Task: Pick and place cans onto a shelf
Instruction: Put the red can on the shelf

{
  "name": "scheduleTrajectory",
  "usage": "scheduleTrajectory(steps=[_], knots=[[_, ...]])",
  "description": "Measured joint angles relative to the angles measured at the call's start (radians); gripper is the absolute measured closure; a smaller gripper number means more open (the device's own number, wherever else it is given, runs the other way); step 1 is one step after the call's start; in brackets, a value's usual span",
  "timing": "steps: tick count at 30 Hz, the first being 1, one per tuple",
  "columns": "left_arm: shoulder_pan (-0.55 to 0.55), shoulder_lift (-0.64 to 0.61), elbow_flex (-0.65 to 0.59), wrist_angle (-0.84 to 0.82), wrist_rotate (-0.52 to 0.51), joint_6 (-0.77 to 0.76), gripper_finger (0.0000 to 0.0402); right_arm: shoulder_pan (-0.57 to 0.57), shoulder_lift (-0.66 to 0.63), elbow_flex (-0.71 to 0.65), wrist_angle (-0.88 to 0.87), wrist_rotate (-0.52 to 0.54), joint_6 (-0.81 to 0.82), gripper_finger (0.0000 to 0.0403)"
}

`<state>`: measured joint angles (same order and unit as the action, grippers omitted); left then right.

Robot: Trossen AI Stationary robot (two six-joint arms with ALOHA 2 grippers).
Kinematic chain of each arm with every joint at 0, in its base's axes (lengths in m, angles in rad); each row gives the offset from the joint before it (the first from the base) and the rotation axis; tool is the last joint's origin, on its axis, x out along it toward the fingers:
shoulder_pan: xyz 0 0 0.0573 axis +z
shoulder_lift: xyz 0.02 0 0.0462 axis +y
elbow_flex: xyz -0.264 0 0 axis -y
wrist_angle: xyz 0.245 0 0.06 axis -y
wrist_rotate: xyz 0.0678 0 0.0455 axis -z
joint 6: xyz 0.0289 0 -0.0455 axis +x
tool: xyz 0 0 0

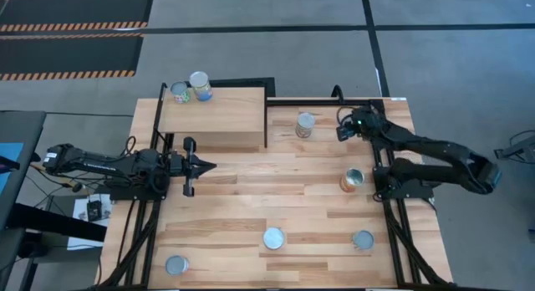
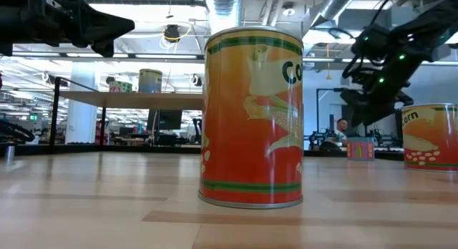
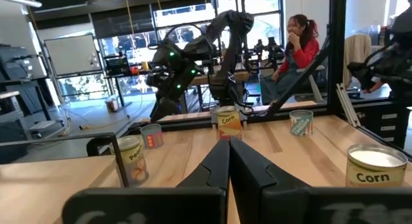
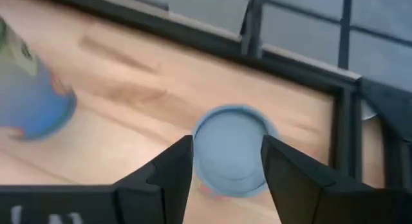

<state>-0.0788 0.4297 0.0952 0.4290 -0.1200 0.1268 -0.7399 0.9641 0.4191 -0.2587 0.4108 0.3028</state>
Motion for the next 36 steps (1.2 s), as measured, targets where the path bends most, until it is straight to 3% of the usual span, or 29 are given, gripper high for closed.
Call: scheduleTrajectory(steps=[4, 13, 21, 24, 27, 32, 36], knots=[[0.0, 0.0, 0.0, 0.0, 0.0, -0.007, 0.0401, -0.031, 0.099, 0.033, 0.001, -0.075, -0.039, 0.02], [0.0, 0.0, 0.0, -0.031, 0.0, -0.029, 0.0401, -0.062, 0.261, 0.094, 0.001, -0.1, -0.05, 0.0241], [0.0, 0.0, 0.0, -0.042, 0.0, -0.037, 0.0401, -0.061, 0.319, 0.131, -0.003, -0.134, -0.106, 0.0338], [0.0, 0.0, 0.0, -0.046, 0.0, -0.039, 0.0401, -0.044, 0.307, 0.163, -0.083, -0.161, -0.106, 0.0376], [0.0, 0.0, 0.0, -0.056, 0.0, -0.052, 0.0401, 0.01, 0.273, 0.216, -0.234, -0.179, -0.103, 0.0392], [0.0, 0.0, 0.0, -0.085, 0.0, -0.062, 0.0401, 0.185, 0.185, 0.287, -0.456, -0.202, -0.003, 0.0372], [0.0, 0.0, 0.0, -0.081, 0.0, -0.061, 0.0401, 0.416, 0.149, 0.293, -0.381, -0.26, 0.132, 0.0373]])
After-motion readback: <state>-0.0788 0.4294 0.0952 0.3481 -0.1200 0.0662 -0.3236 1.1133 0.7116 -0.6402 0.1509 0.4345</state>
